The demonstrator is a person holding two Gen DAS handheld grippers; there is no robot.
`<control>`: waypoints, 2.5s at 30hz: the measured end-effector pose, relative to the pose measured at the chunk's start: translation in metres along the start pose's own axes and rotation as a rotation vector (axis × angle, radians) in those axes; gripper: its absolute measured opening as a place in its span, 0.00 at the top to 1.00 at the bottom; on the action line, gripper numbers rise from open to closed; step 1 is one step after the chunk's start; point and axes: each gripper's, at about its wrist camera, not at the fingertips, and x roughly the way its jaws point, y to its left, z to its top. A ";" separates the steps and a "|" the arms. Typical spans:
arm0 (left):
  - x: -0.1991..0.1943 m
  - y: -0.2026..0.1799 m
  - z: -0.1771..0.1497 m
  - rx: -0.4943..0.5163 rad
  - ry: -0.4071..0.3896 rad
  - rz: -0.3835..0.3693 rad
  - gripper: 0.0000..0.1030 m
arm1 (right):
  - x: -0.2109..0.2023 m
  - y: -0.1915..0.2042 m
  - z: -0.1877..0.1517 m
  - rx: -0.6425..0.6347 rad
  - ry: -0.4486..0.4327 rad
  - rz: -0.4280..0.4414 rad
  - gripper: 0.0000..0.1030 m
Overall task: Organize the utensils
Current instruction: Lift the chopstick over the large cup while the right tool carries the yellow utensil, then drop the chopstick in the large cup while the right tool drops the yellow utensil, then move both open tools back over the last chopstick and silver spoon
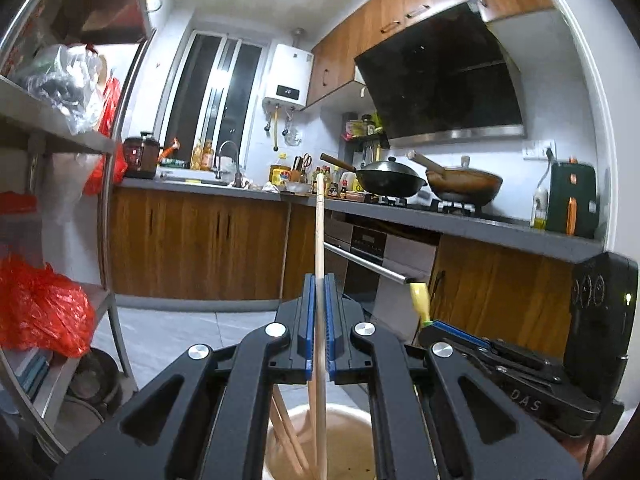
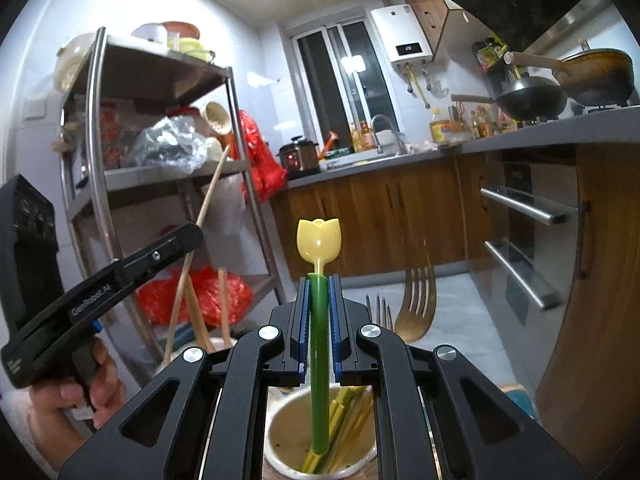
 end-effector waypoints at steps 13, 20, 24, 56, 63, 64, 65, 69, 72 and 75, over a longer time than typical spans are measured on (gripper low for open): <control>-0.022 -0.004 -0.036 0.065 0.166 -0.010 0.96 | -0.009 0.005 -0.029 -0.038 0.110 0.017 0.90; -0.021 -0.006 -0.042 0.086 0.218 -0.007 0.96 | -0.003 0.008 -0.039 -0.029 0.187 0.020 0.90; -0.021 -0.009 -0.042 0.098 0.219 -0.013 0.96 | -0.001 0.008 -0.040 -0.022 0.206 0.017 0.90; -0.104 -0.019 -0.032 0.073 0.232 0.005 0.06 | -0.123 -0.019 -0.021 0.026 0.155 -0.164 0.08; -0.110 -0.030 -0.058 0.082 0.335 0.013 0.06 | -0.133 -0.016 -0.038 -0.016 0.216 -0.199 0.07; -0.110 -0.031 -0.062 0.084 0.348 0.014 0.06 | -0.133 -0.016 -0.042 -0.020 0.231 -0.203 0.07; -0.110 -0.033 -0.068 0.088 0.368 0.016 0.06 | -0.134 -0.016 -0.045 -0.021 0.241 -0.205 0.07; -0.110 -0.036 -0.085 0.082 0.425 0.014 0.06 | -0.133 -0.023 -0.061 -0.012 0.306 -0.219 0.07; -0.108 -0.035 -0.097 0.044 0.476 0.015 0.06 | -0.131 -0.026 -0.072 -0.012 0.348 -0.228 0.07; -0.102 -0.038 -0.108 0.013 0.527 0.006 0.06 | -0.130 -0.030 -0.083 -0.024 0.386 -0.248 0.07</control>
